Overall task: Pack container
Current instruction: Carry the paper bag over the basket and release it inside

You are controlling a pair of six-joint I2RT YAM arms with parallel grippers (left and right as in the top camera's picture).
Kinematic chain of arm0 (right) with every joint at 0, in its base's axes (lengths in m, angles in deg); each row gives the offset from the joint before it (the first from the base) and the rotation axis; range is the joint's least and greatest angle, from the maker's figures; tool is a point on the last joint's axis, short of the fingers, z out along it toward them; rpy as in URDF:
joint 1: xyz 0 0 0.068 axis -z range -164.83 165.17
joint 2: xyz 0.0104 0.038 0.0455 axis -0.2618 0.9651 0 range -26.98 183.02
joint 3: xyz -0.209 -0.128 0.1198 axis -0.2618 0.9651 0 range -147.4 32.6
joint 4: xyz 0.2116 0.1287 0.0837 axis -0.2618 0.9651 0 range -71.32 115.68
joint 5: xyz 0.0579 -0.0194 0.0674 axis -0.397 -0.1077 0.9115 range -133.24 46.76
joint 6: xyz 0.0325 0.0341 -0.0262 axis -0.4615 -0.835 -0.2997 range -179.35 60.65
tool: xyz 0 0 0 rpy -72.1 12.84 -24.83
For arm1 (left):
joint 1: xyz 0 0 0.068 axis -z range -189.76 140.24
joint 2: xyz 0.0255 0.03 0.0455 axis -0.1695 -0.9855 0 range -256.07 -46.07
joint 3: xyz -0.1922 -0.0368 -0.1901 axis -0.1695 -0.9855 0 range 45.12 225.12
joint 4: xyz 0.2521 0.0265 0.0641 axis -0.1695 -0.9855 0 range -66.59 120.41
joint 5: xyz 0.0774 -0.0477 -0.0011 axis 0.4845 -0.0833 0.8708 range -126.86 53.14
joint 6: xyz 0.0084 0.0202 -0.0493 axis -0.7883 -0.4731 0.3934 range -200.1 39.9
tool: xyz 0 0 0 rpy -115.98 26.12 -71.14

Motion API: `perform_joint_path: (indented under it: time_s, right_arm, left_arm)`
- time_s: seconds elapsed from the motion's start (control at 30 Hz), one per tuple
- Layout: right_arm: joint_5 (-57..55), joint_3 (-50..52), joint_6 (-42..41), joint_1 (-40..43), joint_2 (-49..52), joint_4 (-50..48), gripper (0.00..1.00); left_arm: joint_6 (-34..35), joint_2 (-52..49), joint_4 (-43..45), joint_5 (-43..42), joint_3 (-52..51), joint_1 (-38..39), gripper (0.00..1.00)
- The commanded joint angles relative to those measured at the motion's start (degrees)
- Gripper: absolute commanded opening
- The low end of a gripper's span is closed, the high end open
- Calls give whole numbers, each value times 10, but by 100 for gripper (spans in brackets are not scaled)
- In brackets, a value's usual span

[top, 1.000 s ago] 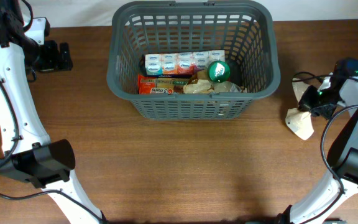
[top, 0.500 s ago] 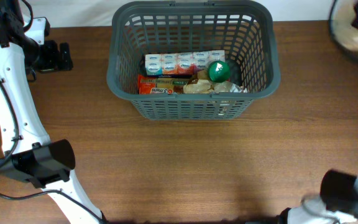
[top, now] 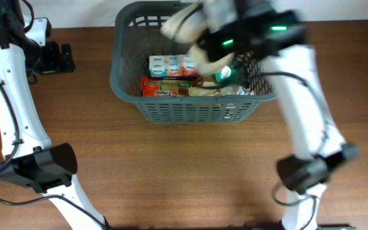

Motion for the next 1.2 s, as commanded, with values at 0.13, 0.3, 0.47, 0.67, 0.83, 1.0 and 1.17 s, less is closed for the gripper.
perform_joint_path:
  time_s: [0.13,0.3,0.47,0.67,0.83,1.0,1.17]
  right_arm:
    - [5,-1,33,-41,127,3,4]
    - [80,-1,27,-42,162,18,18]
    - [82,-1,27,-45,164,21,49]
    - [3,-33,27,-23,134,59,63]
    - [-42,-142,26,47,69,98,63]
    - [-53,-228,21,132,9,102,63]
    - [-125,-248,-3,236,-46,115,65]
  left_arm:
    - [5,-2,0,-4,-3,-2,99]
    - [5,-2,0,-4,-3,-2,99]
    - [5,-2,0,-4,-3,-2,99]
    - [5,-2,0,-4,-3,-2,99]
    - [5,-2,0,-4,-3,-2,99]
    - [5,-2,0,-4,-3,-2,99]
    - [5,-2,0,-4,-3,-2,99]
